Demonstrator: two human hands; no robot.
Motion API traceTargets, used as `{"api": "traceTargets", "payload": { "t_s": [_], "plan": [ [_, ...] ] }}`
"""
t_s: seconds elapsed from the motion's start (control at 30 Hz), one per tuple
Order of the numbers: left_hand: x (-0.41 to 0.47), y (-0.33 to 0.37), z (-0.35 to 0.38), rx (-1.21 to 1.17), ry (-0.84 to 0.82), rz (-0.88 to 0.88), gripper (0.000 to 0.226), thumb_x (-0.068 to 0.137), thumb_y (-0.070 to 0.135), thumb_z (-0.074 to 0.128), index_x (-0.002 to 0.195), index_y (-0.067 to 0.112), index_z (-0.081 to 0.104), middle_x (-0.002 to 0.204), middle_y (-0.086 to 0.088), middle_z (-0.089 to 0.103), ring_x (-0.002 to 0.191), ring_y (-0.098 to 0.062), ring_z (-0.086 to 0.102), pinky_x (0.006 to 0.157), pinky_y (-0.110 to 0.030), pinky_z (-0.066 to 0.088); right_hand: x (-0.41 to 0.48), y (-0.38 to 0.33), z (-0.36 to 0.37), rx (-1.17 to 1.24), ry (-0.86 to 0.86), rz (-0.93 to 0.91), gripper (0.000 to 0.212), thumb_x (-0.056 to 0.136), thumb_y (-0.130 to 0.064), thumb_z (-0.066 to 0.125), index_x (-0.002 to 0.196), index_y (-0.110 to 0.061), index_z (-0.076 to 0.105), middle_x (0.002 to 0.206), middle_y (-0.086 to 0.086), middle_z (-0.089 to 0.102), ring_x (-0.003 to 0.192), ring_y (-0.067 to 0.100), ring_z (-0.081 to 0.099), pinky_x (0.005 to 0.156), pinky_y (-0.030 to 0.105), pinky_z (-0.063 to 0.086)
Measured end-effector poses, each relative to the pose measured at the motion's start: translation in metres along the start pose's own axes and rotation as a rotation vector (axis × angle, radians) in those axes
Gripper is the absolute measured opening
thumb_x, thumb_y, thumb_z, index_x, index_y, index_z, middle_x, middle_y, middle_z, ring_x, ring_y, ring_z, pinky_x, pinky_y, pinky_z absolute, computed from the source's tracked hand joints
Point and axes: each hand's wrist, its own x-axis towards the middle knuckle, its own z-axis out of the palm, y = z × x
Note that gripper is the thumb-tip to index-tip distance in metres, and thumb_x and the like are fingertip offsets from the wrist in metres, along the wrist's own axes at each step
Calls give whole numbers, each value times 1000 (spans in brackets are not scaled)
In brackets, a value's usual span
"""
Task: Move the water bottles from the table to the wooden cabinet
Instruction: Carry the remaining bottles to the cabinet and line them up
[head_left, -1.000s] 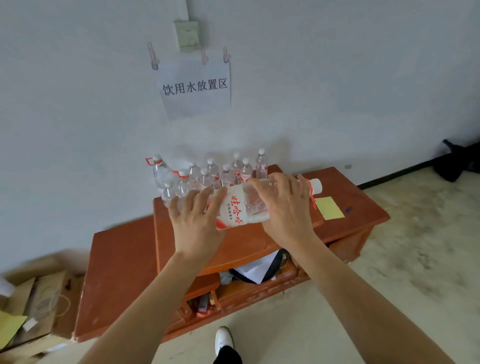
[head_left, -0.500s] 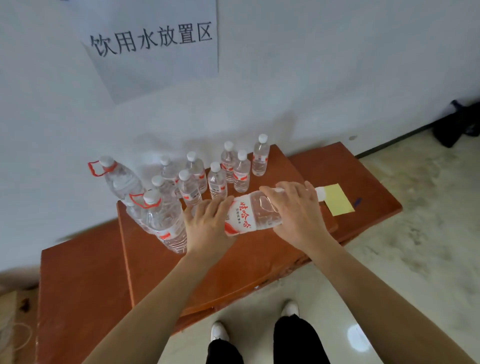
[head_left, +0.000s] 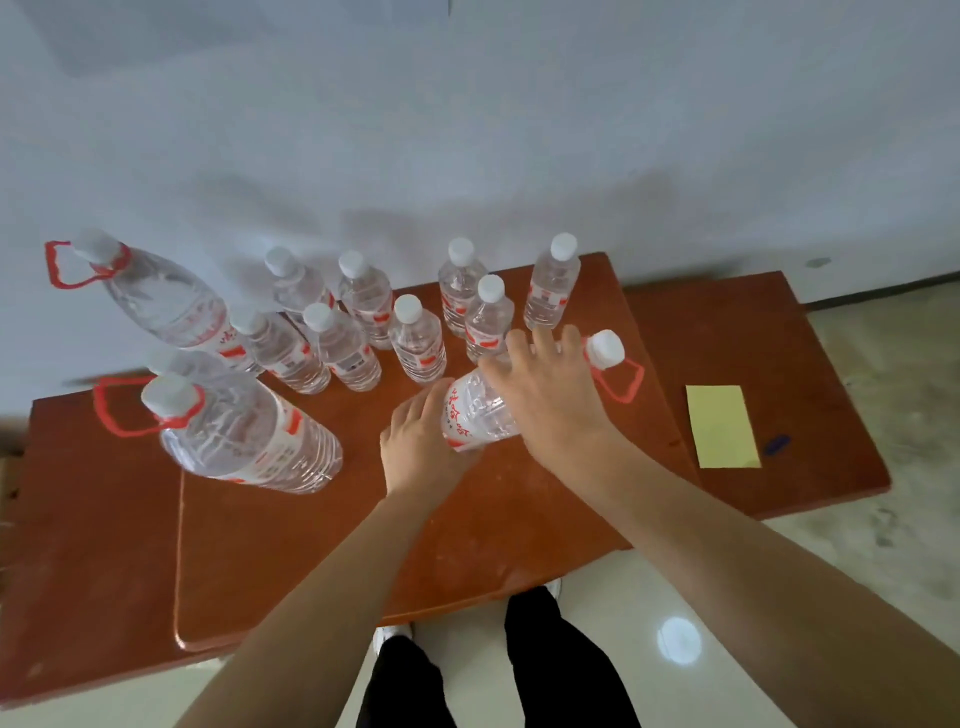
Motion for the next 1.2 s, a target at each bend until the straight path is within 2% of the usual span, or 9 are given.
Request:
{"api": "traceTargets", "payload": {
  "t_s": [0.3, 0.4, 0.47, 0.57, 0.63, 0.77, 1.0, 1.1, 1.2],
  "plan": [
    [35, -38, 61, -329, -30, -169, 104, 60, 42, 87, 148, 28, 33, 145, 2, 53, 134, -27, 47, 107, -48, 42, 49, -36, 34, -303, 99, -223, 49, 91, -33, 63, 136, -17, 52, 132, 7, 60, 126, 30, 54, 113, 46, 35],
    [31, -50, 63, -396, -49, -198, 99, 62, 40, 87, 145, 30, 33, 132, 14, 56, 116, -11, 57, 93, -23, 48, 44, -44, 36, -345, 265, -346, 49, 93, -30, 61, 138, -15, 53, 146, 13, 52, 139, 36, 44, 120, 50, 22],
    [30, -54, 58, -403, -59, -211, 94, 69, 28, 89, 146, 31, 34, 122, 24, 51, 108, -1, 58, 82, -6, 40, 33, -46, 35, -210, 408, -385, 47, 95, -28, 55, 141, -17, 52, 159, 20, 37, 150, 39, 27, 125, 55, 7],
    [29, -63, 51, -494, -77, -279, 96, 69, 29, 91, 146, 37, 34, 116, 26, 57, 105, 3, 61, 85, -12, 45, 29, -38, 19, 202, 620, -165, 49, 101, -43, 52, 147, -27, 52, 162, 17, 32, 152, 38, 23, 122, 64, 5],
    [23, -73, 44, -534, -95, -333, 100, 61, 45, 94, 144, 35, 38, 115, 19, 65, 103, -1, 64, 89, -23, 53, 38, -37, 13, 458, 545, -63, 54, 101, -55, 50, 148, -29, 51, 162, 13, 35, 151, 38, 27, 118, 66, 21],
    [19, -76, 28, -445, -177, -287, 99, 60, 51, 93, 141, 32, 40, 117, 11, 68, 104, -11, 66, 89, -29, 54, 37, -47, 29, 1053, 173, -40, 51, 105, -54, 43, 150, -29, 43, 142, -2, 58, 125, 16, 58, 98, 42, 54],
    [-4, -67, -44, -66, -219, -92, 67, 93, 33, 66, 151, 33, 31, 144, 0, 56, 120, -25, 61, 88, -37, 52, 12, -40, 27, 1076, 41, -28, 55, 102, -65, 37, 152, -41, 34, 155, -12, 44, 138, 12, 46, 109, 45, 46],
    [-9, -43, -99, -2, -55, -79, 55, 102, 26, 52, 152, 34, 31, 143, -6, 55, 109, -28, 65, 79, -37, 53, 15, -16, 4, 995, 92, -110, 52, 104, -48, 41, 155, -43, 29, 166, -8, 21, 147, 18, 35, 115, 48, 39],
    [-22, -9, -157, -31, 126, -26, 50, 104, 30, 48, 152, 36, 34, 152, 0, 47, 127, -25, 56, 97, -40, 49, 27, 9, -27, 1007, 247, -104, 49, 105, -44, 41, 153, -40, 33, 168, -3, 15, 153, 19, 23, 117, 53, 35]
  ]
}}
